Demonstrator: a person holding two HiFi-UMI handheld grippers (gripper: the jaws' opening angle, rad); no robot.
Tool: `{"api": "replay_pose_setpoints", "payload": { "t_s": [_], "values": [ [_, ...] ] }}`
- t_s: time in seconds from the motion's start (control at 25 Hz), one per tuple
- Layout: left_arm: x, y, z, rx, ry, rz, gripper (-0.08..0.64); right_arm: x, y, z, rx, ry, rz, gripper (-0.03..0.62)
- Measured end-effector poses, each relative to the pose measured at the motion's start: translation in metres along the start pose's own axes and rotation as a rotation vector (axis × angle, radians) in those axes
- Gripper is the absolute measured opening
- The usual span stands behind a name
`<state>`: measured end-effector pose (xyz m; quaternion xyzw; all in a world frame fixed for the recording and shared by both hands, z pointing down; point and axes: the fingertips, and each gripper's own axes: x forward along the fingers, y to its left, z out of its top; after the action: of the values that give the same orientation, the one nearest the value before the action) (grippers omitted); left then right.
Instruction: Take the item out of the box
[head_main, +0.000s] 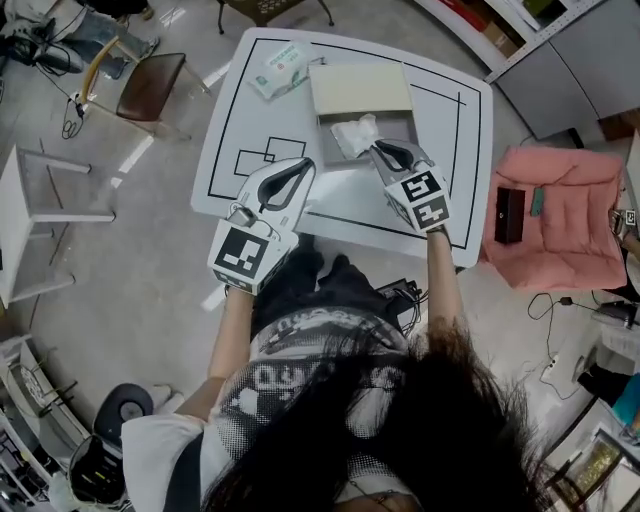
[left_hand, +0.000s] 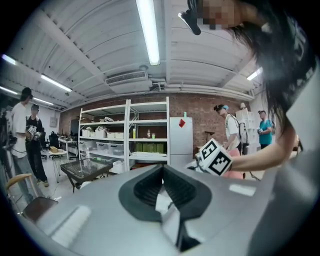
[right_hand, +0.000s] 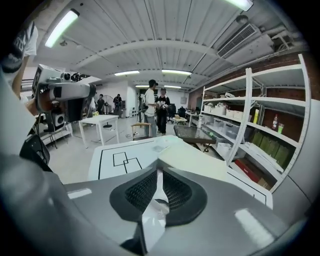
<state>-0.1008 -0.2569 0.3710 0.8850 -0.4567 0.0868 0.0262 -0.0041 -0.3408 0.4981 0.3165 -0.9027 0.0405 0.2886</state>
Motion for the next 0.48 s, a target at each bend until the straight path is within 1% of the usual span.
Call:
{"api": "replay_pose_setpoints", "payload": {
  "t_s": [0.12, 0.24, 0.48],
  "values": [
    [0.000, 0.017, -0.005, -0.005, 0.003, -0.011, 0.000, 0.029, -0.007, -0.011, -0.031, 0.080, 0.017, 0.049],
    [0.000, 0.032, -0.008, -0.016, 0.002, -0.021, 0.000, 0.055, -0.013, -0.021, -0.038, 0.161, 0.041, 0.067],
    [0.002, 0.053, -0.008, -0.031, -0.009, -0.035, 0.000, 0.097, -0.029, -0.049, -0.064, 0.338, 0.067, 0.081]
  ]
}}
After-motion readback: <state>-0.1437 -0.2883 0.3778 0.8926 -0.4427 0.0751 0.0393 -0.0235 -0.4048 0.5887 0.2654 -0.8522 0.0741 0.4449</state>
